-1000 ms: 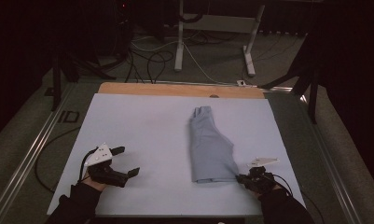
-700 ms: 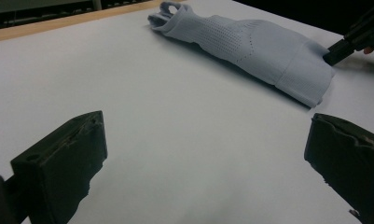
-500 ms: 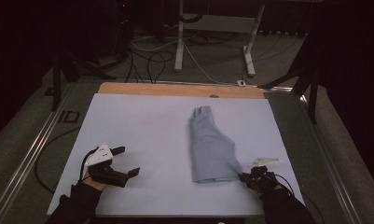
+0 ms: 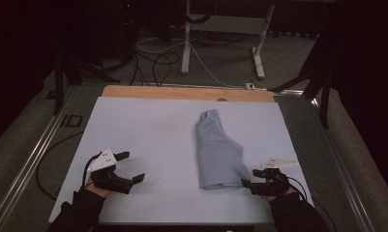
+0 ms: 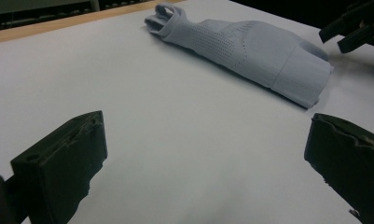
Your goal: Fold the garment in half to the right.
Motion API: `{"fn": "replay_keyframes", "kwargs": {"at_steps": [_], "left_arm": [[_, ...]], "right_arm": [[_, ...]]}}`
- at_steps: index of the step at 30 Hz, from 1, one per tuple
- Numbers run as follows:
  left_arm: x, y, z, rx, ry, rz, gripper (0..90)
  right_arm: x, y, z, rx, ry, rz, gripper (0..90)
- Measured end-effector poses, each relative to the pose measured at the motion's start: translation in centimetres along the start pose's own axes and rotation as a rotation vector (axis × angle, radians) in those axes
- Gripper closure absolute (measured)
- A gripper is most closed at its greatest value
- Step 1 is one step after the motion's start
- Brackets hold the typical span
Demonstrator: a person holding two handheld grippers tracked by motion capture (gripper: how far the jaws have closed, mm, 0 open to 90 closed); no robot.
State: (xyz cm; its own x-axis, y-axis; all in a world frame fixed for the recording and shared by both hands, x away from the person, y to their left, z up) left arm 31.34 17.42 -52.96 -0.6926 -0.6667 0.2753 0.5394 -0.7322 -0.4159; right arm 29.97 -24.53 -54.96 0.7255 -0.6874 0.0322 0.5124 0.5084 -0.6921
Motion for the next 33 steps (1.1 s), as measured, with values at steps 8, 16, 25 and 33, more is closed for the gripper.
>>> {"fn": "replay_keyframes", "kwargs": {"at_steps": [8,16,25,33], "left_arm": [[-0.1,-0.2,0.2,0.007,0.0,-0.001,0.4],[-0.1,-0.4,0.1,0.003,0.004,-0.014,0.4],[-0.2,-0.5,-0.1,-0.006,0.008,-0.023,0.4],[-0.2,-0.5,-0.4,-0.014,0.013,-0.026,0.4]], "right_arm": [[-0.2,0.2,3.0,0.084,-0.077,0.048,13.4],[0.2,0.8,5.7,0.241,-0.125,0.1,9.6],[0.9,1.0,6.0,0.303,-0.168,0.114,9.1],[1.7,0.7,4.1,0.3,-0.141,0.102,9.0]]}}
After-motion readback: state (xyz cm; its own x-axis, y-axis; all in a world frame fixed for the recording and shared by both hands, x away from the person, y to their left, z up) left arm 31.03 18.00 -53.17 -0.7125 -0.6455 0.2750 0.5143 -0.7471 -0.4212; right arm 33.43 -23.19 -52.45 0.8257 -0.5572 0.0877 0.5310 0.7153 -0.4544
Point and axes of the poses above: each handheld gripper's, and its own axes: y roughly forward along the jaws, z roughly out of its top, x roughly to its right, the point moved 7 cm from there along y, roughly forward along the jaws, and after that the axes turned 13 degrees about -y, right-handed, at the moved point
